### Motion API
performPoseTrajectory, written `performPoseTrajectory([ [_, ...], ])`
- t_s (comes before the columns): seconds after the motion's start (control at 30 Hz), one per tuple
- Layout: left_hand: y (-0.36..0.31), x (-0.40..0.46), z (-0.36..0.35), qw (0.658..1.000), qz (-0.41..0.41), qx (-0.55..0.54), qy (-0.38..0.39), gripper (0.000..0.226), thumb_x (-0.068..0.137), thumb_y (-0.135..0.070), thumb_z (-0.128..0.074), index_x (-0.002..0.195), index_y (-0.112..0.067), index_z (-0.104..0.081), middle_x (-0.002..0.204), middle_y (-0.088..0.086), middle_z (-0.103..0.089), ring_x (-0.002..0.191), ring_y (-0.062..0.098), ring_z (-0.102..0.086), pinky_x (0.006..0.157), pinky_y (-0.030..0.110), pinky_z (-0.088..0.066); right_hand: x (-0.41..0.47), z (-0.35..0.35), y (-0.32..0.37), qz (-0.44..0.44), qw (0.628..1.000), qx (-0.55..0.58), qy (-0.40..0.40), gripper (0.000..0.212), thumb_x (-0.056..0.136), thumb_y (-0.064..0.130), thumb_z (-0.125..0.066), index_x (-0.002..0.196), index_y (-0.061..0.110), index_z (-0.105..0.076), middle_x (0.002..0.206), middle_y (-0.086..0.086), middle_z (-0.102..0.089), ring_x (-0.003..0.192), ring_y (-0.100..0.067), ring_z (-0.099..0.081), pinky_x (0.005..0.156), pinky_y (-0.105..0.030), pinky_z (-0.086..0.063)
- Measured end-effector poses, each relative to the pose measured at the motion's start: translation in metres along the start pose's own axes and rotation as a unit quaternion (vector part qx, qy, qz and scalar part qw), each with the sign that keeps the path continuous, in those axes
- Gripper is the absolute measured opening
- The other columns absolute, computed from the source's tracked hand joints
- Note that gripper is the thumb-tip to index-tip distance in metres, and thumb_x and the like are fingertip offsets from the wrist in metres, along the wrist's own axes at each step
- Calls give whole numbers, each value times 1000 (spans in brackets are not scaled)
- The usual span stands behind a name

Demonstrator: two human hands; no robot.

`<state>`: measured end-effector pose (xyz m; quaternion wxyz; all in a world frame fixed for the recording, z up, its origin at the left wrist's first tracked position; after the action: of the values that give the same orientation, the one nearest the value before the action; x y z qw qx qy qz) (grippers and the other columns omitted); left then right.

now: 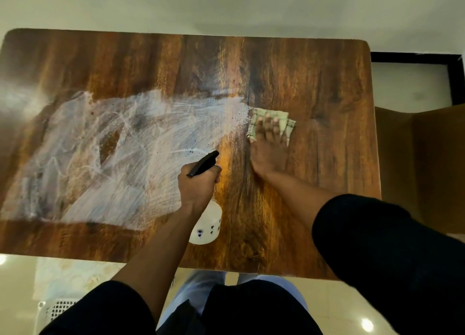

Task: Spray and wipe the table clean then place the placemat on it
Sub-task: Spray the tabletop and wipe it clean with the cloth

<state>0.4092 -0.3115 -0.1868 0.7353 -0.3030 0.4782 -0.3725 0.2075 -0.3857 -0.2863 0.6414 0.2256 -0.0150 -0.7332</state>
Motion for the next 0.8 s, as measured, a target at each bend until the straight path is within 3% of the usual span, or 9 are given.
performPoseTrajectory([
  [0.1,2,-1,5,1000,12,-3,-27,31,77,-23,-69,56,-45,-67,73,33,-64,47,23,-42,56,41,-43,-29,-26,47,149,988,-25,33,69,108,48,-24,165,19,4,172,-6,12,158,-27,15,128,-52,1],
  [0.23,6,1,8,999,24,8,-37,30,73,-25,-67,54,-48,-68,69,30,-65,45,22,-44,55,40,-43,-50,-44,50,361,923,-116,65,70,104,40,-36,165,20,-7,173,-4,-1,160,-24,4,128,-50,-7],
  [0.33,7,1,10,999,35,10,-28,31,72,-26,-66,52,-49,-67,73,31,-66,45,22,-44,56,40,-45,-28,-32,19,421,888,-161,92,68,105,47,-23,165,25,1,172,-1,5,159,-24,7,128,-48,-1],
  [0.43,8,2,12,999,40,3,-21,30,71,-27,-66,51,-50,-68,76,34,-66,44,22,-43,55,38,-44,4,-3,-18,302,939,-140,80,68,101,54,-5,161,28,13,169,0,16,156,-21,14,128,-53,-4],
  [0.53,10,5,18,999,41,-6,-23,25,73,-26,-68,57,-45,-71,77,34,-67,45,23,-43,56,37,-42,28,22,-41,154,984,-80,44,67,107,48,-18,163,25,11,170,-1,17,157,-21,17,128,-52,-4],
  [0.7,11,18,31,999,34,-26,-20,27,83,-18,-73,80,-45,-79,75,27,-69,45,21,-42,55,37,-41,36,16,-7,-28,1000,-8,-5,67,108,37,-30,164,19,3,172,-4,12,157,-24,17,128,-48,4],
  [0.8,11,29,45,999,33,-37,-21,25,83,-18,-72,95,-37,-83,73,22,-71,46,20,-44,52,35,-40,24,-2,46,-16,1000,3,2,70,108,48,-24,164,19,4,172,-5,13,157,-27,17,127,-49,6],
])
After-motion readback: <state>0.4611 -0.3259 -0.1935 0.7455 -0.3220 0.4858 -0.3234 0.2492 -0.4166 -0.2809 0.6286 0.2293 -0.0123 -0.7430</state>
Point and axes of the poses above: each hand's wrist, its own x-axis towards the middle knuckle, its own z-axis out of the back of the hand, y = z × x, the point moved 6 cm from there along x, towards the middle knuckle
